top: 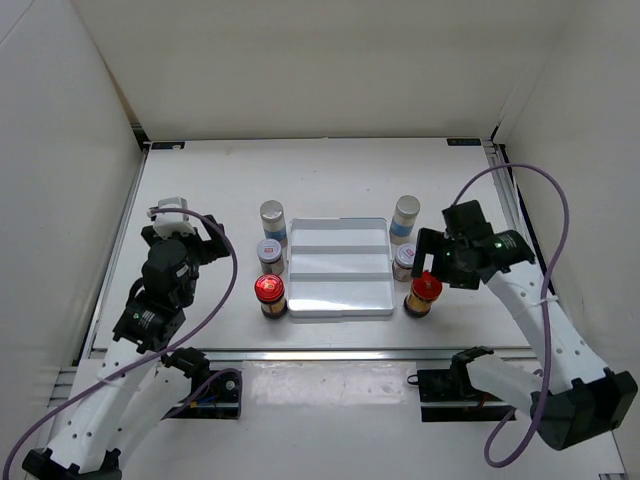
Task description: Organize the condiment bottles
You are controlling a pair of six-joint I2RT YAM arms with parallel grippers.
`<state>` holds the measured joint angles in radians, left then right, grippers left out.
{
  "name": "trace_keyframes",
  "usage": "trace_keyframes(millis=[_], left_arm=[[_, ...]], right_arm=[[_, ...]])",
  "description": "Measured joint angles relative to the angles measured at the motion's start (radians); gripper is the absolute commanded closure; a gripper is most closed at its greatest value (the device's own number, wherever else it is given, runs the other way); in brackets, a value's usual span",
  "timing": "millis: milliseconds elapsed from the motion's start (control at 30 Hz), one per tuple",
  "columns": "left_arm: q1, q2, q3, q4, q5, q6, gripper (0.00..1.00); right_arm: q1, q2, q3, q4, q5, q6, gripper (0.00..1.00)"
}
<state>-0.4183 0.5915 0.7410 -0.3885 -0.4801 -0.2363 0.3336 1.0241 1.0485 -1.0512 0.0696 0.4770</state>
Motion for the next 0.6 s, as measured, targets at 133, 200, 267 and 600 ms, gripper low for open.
trace_keyframes(millis=[133,200,267,600], left_arm=[[0.000,-0.007,0.000,0.002,-0.010,-0.005,0.00],[0.000,-0.007,-0.005,0.007,-0.016,-0.005,0.00],[0.000,-0.007,-0.013,0.008,-0.019,-0.005,0.00],[0.000,-0.003,-0.015,0.008,-0.026,-0.005,0.00]], right_arm=[[0.087,0.099,0.000,-0.023,0.107,0.055,0.00],[0.108,0.161,0.000,-0.025,0.144,0.083,0.00],[0.119,0.203,0.000,-0.026,0.172,0.105,0.06],[0.121,0.172,-0.037,-0.013,0.182,0.149,0.79]])
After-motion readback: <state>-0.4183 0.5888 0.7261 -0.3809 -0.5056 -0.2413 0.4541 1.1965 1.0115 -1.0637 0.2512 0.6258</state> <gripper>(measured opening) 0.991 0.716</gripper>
